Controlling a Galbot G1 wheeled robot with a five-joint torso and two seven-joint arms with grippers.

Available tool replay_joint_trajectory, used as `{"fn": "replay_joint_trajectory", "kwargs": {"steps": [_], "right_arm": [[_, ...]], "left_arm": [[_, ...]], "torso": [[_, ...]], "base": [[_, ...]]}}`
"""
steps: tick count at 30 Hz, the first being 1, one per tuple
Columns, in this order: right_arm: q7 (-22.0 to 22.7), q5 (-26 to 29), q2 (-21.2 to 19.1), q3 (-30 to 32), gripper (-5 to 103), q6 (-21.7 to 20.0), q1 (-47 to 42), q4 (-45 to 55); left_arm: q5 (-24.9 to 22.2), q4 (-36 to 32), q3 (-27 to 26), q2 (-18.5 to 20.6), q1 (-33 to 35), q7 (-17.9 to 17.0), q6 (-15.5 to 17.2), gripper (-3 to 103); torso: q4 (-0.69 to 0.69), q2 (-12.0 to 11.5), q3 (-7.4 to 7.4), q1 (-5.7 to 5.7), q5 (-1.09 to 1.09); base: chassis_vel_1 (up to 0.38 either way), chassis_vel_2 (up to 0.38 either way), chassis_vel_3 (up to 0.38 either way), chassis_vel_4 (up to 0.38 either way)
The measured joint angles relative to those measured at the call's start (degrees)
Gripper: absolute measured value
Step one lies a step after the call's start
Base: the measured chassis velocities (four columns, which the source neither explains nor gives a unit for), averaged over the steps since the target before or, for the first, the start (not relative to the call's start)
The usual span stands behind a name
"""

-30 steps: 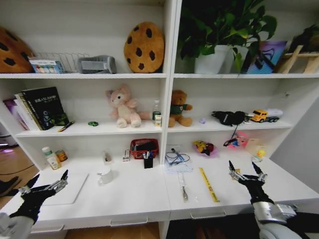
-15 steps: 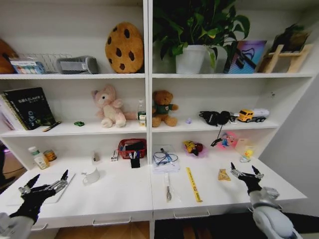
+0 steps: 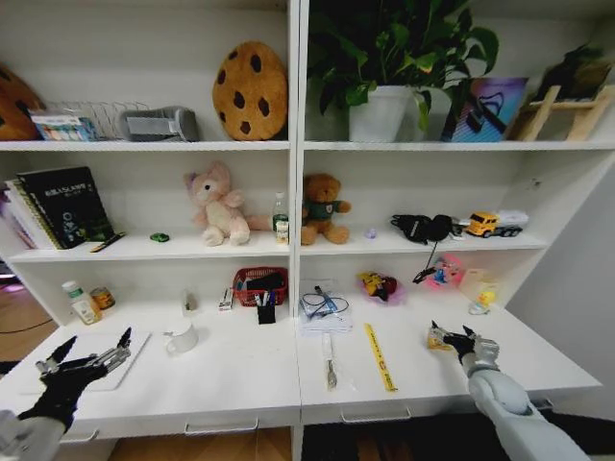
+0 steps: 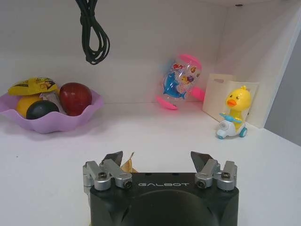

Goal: Organize the objects on the table.

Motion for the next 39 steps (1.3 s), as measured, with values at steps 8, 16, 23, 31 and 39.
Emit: {"fn": "replay_joint_trajectory", "kwargs": {"steps": [8, 16, 23, 31, 39], "right_arm": [[-1.11, -1.75, 0.78, -0.83, 61, 0.66, -0.26, -0.36], [-2.39, -2.08, 1.00, -2.02, 28, 1.38, 0.67, -1.26], [-3.71, -2.17, 1.02, -2.36, 7, 1.39, 0.81, -1.23], [-4.05, -1.37, 0.02, -2.32, 0, 1.23, 0.76, 2.11], [-3.33, 1.52, -1.09, -12.97, 0, -1.07, 19.17, -1.30]], "left_arm": [[0.00, 0.00, 0.00, 0.00, 0.00, -0.01, 0.00, 100], [0.00, 0.00, 0.00, 0.00, 0.00, -0.01, 0.00, 100], [0.00, 0.00, 0.00, 0.00, 0.00, -0.02, 0.00, 100], [0.00, -0.01, 0.00, 0.00, 0.00, -0.01, 0.00, 100], [0.00, 0.00, 0.00, 0.01, 0.00, -0.02, 0.00, 100]], "torso": [[0.01, 0.00, 0.00, 0.00, -0.01], [0.01, 0.00, 0.00, 0.00, -0.01], [0.01, 0.00, 0.00, 0.00, -0.01], [0.00, 0.00, 0.00, 0.00, 0.00], [0.03, 0.00, 0.00, 0.00, -0.01]], "base": [[0.000, 0.000, 0.000, 0.000], [0.000, 0.000, 0.000, 0.000], [0.000, 0.000, 0.000, 0.000], [0.000, 0.000, 0.000, 0.000], [0.000, 0.000, 0.000, 0.000]]}}
